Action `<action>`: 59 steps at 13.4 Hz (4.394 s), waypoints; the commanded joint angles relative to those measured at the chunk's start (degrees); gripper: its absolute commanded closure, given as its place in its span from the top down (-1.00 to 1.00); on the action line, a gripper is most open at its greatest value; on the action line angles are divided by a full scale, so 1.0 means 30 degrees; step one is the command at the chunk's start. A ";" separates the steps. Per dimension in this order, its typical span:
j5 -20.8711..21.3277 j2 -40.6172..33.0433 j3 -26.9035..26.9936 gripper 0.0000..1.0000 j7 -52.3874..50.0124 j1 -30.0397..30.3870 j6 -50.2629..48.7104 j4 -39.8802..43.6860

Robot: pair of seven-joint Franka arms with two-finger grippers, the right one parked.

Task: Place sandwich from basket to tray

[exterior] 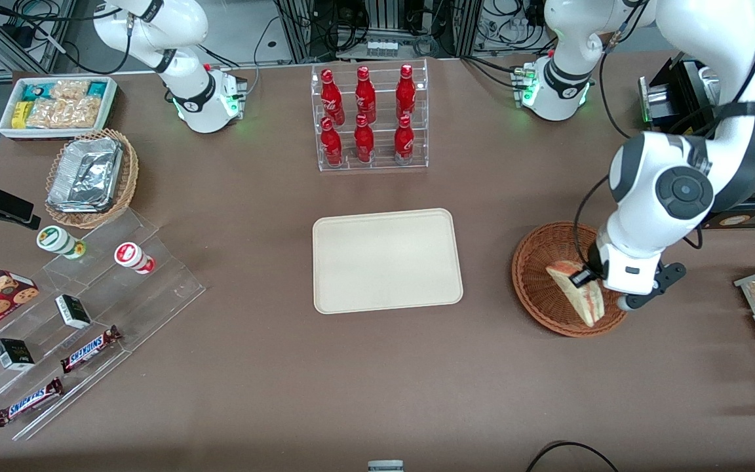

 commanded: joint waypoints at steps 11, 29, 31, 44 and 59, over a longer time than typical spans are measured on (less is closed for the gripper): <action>0.0415 0.7812 -0.0174 -1.00 -0.2155 -0.9553 -0.1718 0.8571; 0.1650 0.6158 -0.0114 1.00 -0.4412 -1.0005 -0.2353 0.8138; 0.0331 0.4225 -0.0057 1.00 -0.4062 -0.8541 -0.4169 0.8108; -0.2426 -0.5978 0.1280 1.00 1.1399 0.0669 -1.0213 0.2865; -0.2397 -0.3841 0.4250 1.00 1.4075 -0.0476 -1.0126 0.6467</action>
